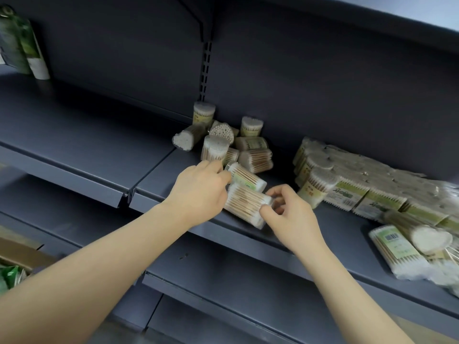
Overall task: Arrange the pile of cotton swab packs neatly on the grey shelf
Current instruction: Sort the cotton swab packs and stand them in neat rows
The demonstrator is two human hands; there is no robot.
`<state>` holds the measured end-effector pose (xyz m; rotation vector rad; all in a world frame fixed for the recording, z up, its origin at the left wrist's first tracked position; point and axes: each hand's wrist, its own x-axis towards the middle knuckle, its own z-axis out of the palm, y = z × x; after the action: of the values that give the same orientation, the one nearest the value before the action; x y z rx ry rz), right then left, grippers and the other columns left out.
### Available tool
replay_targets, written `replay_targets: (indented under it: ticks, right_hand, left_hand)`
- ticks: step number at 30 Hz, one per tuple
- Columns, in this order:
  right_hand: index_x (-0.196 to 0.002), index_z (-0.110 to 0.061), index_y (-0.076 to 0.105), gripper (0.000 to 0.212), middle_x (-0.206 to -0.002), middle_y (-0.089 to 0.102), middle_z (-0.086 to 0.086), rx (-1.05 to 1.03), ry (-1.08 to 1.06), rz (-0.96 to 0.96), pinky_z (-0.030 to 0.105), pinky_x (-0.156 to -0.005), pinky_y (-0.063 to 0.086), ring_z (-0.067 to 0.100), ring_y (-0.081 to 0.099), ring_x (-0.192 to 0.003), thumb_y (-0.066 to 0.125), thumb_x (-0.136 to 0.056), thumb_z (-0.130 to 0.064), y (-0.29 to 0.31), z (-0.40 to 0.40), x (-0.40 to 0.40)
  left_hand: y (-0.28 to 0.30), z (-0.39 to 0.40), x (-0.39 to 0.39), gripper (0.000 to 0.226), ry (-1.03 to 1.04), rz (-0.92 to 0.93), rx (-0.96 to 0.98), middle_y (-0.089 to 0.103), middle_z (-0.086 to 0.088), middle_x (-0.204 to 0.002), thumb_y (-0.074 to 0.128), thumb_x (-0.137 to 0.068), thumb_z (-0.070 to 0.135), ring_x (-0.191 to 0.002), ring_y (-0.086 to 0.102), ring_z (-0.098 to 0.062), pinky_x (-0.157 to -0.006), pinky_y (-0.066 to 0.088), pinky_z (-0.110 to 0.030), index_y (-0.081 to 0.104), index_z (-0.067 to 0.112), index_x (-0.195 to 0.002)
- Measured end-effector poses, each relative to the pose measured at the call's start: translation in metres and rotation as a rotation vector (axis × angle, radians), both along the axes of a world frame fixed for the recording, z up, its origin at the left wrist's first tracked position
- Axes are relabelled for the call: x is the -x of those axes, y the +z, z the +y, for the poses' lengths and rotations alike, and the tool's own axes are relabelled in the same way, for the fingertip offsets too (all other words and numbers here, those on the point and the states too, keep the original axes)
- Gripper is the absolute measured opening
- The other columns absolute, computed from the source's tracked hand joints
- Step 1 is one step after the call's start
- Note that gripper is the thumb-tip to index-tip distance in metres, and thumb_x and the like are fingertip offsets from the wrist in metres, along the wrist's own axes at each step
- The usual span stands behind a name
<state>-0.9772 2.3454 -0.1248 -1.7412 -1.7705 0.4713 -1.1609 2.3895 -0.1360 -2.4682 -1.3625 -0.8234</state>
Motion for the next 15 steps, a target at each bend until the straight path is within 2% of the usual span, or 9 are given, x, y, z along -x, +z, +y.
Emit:
replay_targets:
  ticks: [2, 5, 8, 11, 13, 15]
  right_hand:
    - [-0.092, -0.028, 0.053, 0.017, -0.077, 0.054, -0.013, -0.011, -0.019, 0.014, 0.021, -0.061, 0.041, 0.006, 0.053, -0.071, 0.058, -0.078, -0.021, 0.005, 0.000, -0.009]
    - [-0.090, -0.027, 0.056, 0.016, -0.073, 0.056, -0.013, -0.029, -0.039, 0.033, 0.023, -0.064, 0.043, 0.005, 0.055, -0.071, 0.059, -0.076, -0.018, 0.012, 0.001, -0.023]
    - [-0.089, -0.026, 0.059, 0.015, -0.072, 0.057, -0.013, -0.063, -0.063, 0.059, 0.020, -0.062, 0.042, 0.004, 0.054, -0.069, 0.060, -0.077, -0.017, 0.022, 0.004, -0.037]
    - [-0.087, -0.023, 0.060, 0.012, -0.073, 0.057, -0.014, -0.092, -0.082, 0.047, 0.009, -0.057, 0.037, 0.002, 0.054, -0.069, 0.061, -0.077, -0.017, 0.030, 0.009, -0.052]
    - [-0.085, -0.021, 0.060, 0.010, -0.072, 0.057, -0.015, -0.105, -0.097, 0.038, 0.009, -0.057, 0.036, 0.004, 0.054, -0.069, 0.062, -0.075, -0.022, 0.036, 0.010, -0.062]
    - [-0.085, -0.020, 0.061, 0.010, -0.072, 0.057, -0.014, -0.110, -0.111, 0.050, 0.015, -0.060, 0.038, 0.009, 0.054, -0.070, 0.061, -0.075, -0.023, 0.042, 0.012, -0.070]
  left_hand:
    - [0.000, 0.000, -0.009, 0.029, -0.014, -0.022, -0.015, 0.058, -0.002, -0.067, 0.040, -0.071, 0.019, -0.054, 0.056, -0.022, -0.042, 0.035, -0.023, 0.068, 0.012, -0.072]
    - [0.002, -0.002, -0.021, 0.016, -0.053, -0.051, 0.023, 0.058, -0.004, -0.071, 0.053, -0.069, 0.013, -0.059, 0.057, -0.024, -0.042, 0.038, -0.027, 0.067, 0.009, -0.075]
    - [0.005, -0.004, -0.034, 0.010, -0.081, -0.056, 0.045, 0.059, -0.006, -0.075, 0.058, -0.071, 0.009, -0.064, 0.057, -0.026, -0.044, 0.033, -0.026, 0.064, 0.008, -0.078]
    - [0.008, -0.005, -0.047, 0.018, -0.111, -0.069, 0.035, 0.062, -0.002, -0.073, 0.051, -0.069, 0.016, -0.061, 0.059, -0.023, -0.040, 0.029, -0.023, 0.066, 0.011, -0.078]
    - [0.007, -0.004, -0.055, 0.028, -0.127, -0.088, 0.024, 0.061, 0.000, -0.072, 0.042, -0.074, 0.023, -0.060, 0.059, -0.021, -0.039, 0.031, -0.024, 0.067, 0.013, -0.079]
    - [0.005, -0.004, -0.061, 0.035, -0.155, -0.121, 0.033, 0.060, 0.002, -0.072, 0.037, -0.076, 0.030, -0.061, 0.059, -0.020, -0.040, 0.037, -0.025, 0.068, 0.013, -0.080]
